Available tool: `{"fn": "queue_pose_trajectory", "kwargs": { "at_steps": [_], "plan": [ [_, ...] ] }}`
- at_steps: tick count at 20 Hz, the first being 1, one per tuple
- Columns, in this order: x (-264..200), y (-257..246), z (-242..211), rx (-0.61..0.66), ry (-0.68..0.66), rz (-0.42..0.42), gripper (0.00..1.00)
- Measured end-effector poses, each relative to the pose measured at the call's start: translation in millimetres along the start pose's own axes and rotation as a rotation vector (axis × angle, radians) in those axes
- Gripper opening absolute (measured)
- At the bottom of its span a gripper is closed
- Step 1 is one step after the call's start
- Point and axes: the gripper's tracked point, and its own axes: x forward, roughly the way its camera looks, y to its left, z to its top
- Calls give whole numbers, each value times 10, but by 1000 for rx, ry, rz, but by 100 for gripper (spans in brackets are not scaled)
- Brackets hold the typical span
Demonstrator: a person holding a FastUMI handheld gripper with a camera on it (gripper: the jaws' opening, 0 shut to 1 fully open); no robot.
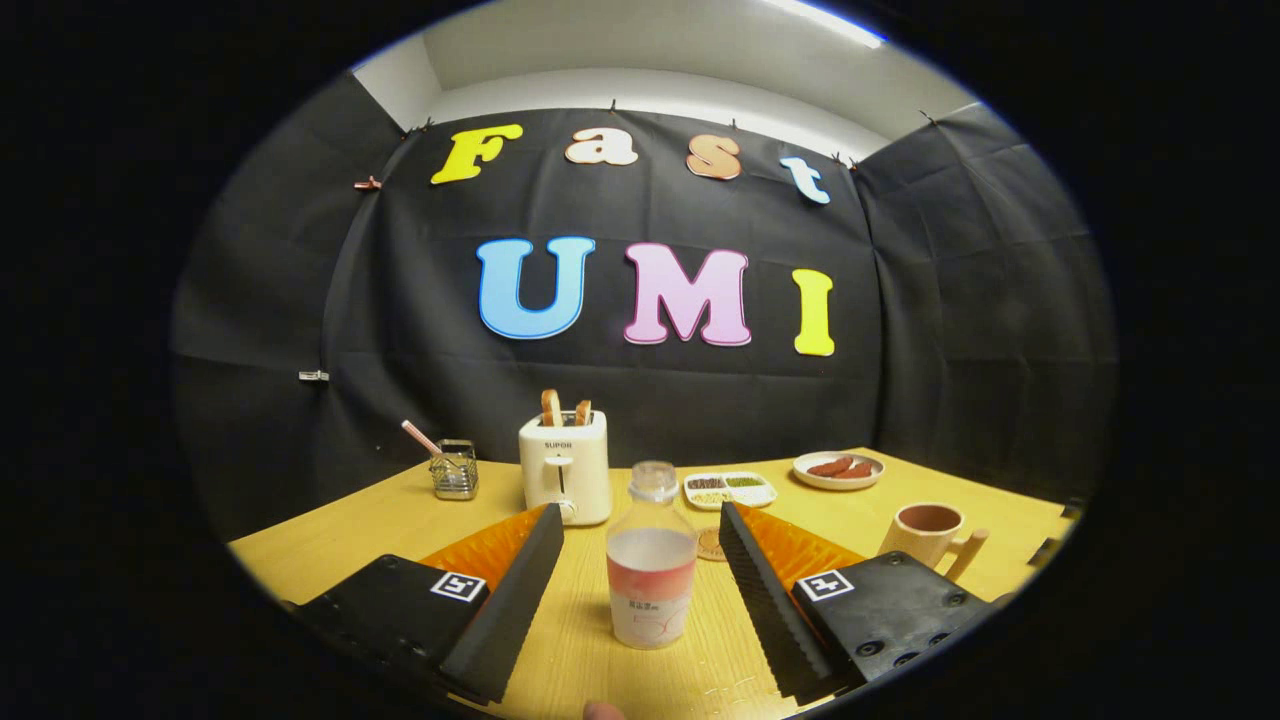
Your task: Take the bottle from table, then pour the juice into the cup, finally place the bottle on the coaster
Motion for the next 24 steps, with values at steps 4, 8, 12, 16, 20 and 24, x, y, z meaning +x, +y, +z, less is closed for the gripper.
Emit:
{"fn": "queue_pose_trajectory", "kwargs": {
  "at_steps": [4,8,12,16,20,24],
  "plan": [
    [157,-43,-329,-30,30,4,97],
    [352,-51,-535,-30,38,-1,97],
    [442,-21,-618,-23,38,-2,97],
    [498,-65,-602,8,31,-20,76],
    [465,-85,-578,2,67,-17,76],
    [358,-128,-228,4,71,-13,76]
  ]
}}
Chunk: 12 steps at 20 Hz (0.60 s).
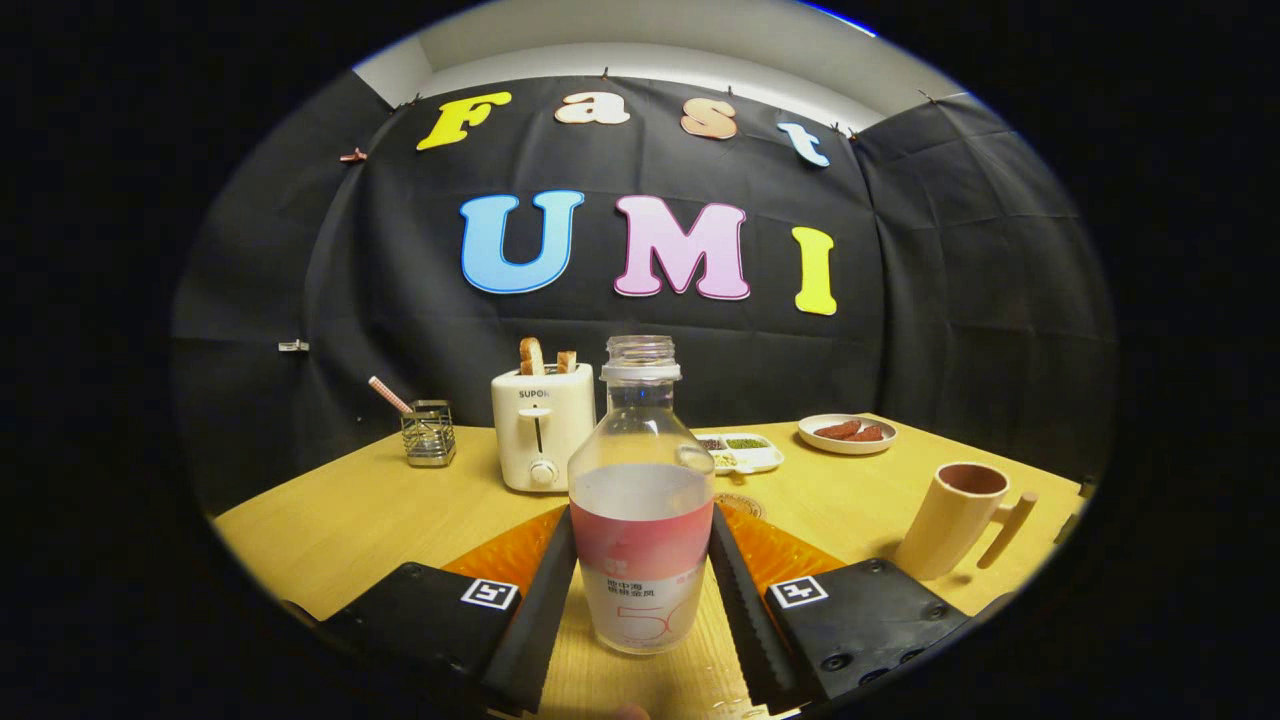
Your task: Take the bottle from table, then pour the juice into the cup, finally place the bottle on the coaster
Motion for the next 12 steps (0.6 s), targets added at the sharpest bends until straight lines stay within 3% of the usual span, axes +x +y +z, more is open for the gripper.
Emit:
{"fn": "queue_pose_trajectory", "kwargs": {
  "at_steps": [7,12],
  "plan": [
    [-275,-17,865,13,-32,13,76],
    [-493,56,1246,34,-30,52,76]
  ]
}}
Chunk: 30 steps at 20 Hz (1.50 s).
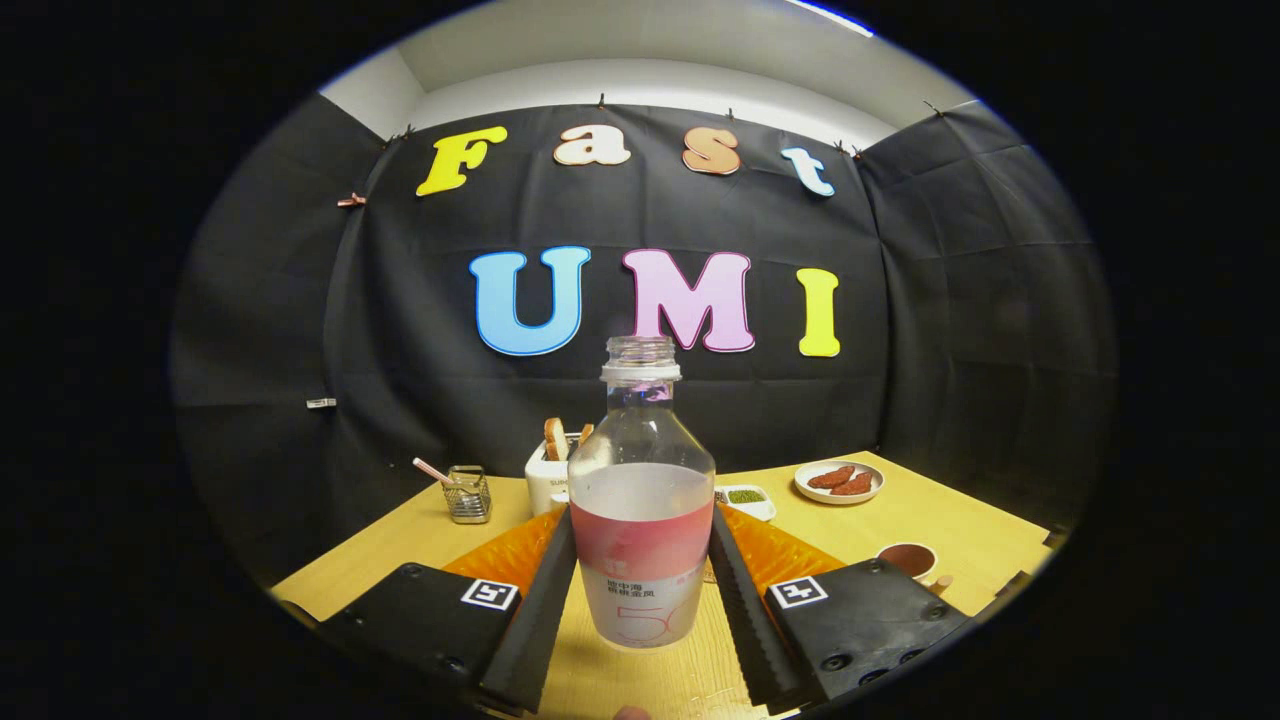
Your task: Take the bottle from table, then pour the juice into the cup, finally place the bottle on the coaster
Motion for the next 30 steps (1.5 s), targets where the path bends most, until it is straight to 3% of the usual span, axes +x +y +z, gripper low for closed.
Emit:
{"fn": "queue_pose_trajectory", "kwargs": {
  "at_steps": [6,17,23,30],
  "plan": [
    [-122,-28,165,30,-24,-13,76],
    [-93,-163,78,78,26,-18,76],
    [-6,-253,-44,331,86,23,76],
    [66,-737,-219,594,124,10,75]
  ]
}}
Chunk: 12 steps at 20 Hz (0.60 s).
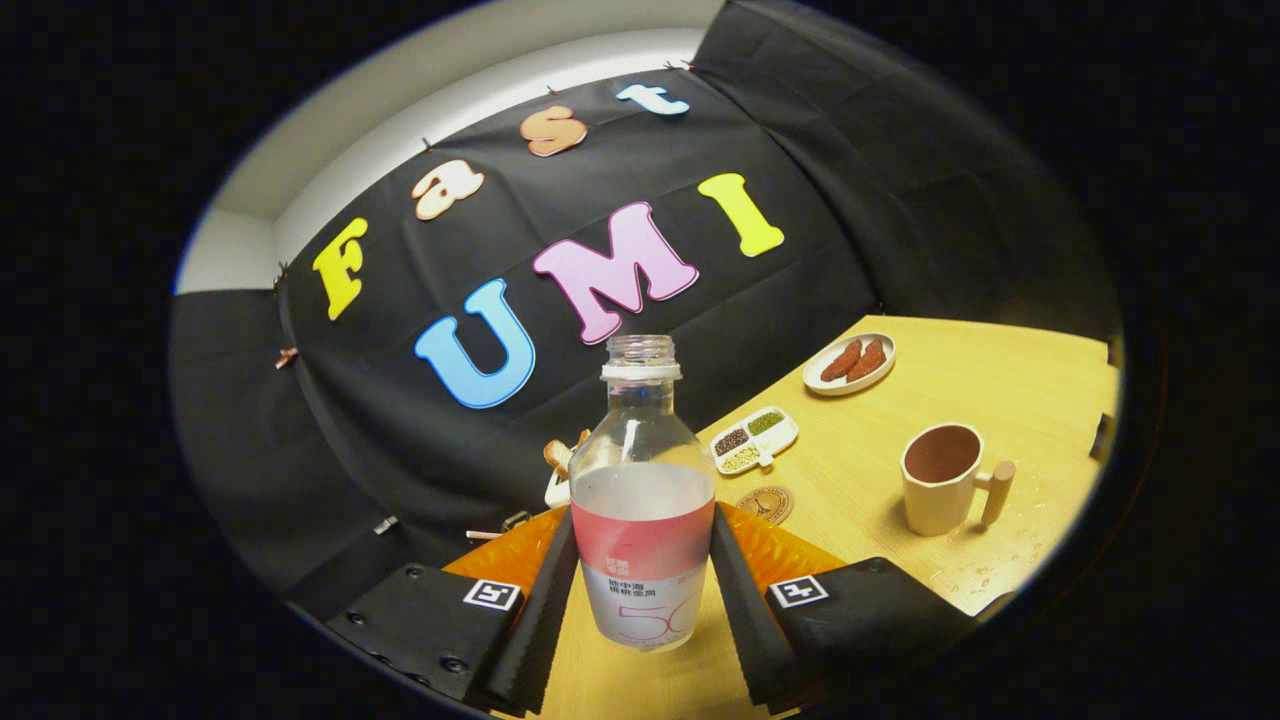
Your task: Take the bottle from table, then pour the juice into the cup, finally place the bottle on the coaster
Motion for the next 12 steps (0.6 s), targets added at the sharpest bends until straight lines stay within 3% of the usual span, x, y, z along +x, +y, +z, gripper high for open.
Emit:
{"fn": "queue_pose_trajectory", "kwargs": {
  "at_steps": [7,12],
  "plan": [
    [159,-481,78,308,31,-22,75],
    [237,-713,27,441,57,-31,75]
  ]
}}
